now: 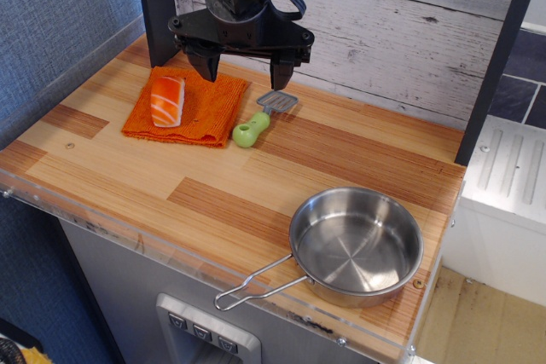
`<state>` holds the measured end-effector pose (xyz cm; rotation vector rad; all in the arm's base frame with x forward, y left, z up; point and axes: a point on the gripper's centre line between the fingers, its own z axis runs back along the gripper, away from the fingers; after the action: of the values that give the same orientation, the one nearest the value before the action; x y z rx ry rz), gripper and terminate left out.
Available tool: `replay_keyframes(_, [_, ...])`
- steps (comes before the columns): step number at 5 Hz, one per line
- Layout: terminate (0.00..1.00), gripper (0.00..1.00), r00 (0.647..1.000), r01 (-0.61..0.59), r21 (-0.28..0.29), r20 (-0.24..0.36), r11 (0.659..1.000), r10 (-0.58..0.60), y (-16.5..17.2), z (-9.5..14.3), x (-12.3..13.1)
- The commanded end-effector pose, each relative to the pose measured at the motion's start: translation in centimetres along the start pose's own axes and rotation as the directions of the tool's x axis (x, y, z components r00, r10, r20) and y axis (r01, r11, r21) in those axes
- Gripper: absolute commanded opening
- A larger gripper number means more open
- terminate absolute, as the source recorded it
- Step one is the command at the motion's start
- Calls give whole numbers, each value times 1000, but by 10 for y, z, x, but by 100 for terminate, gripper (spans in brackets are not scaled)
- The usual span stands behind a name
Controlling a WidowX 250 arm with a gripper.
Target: Move the pot to the back right side of the table.
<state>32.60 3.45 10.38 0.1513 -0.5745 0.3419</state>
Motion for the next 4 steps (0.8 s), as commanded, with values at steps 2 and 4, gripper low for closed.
replay_keyframes(2, [0, 100, 1000, -12, -44, -3, 999, 12, -1, 5, -13])
replay_keyframes(4, [0, 100, 998, -58, -230, -50, 972, 48, -22, 8, -43])
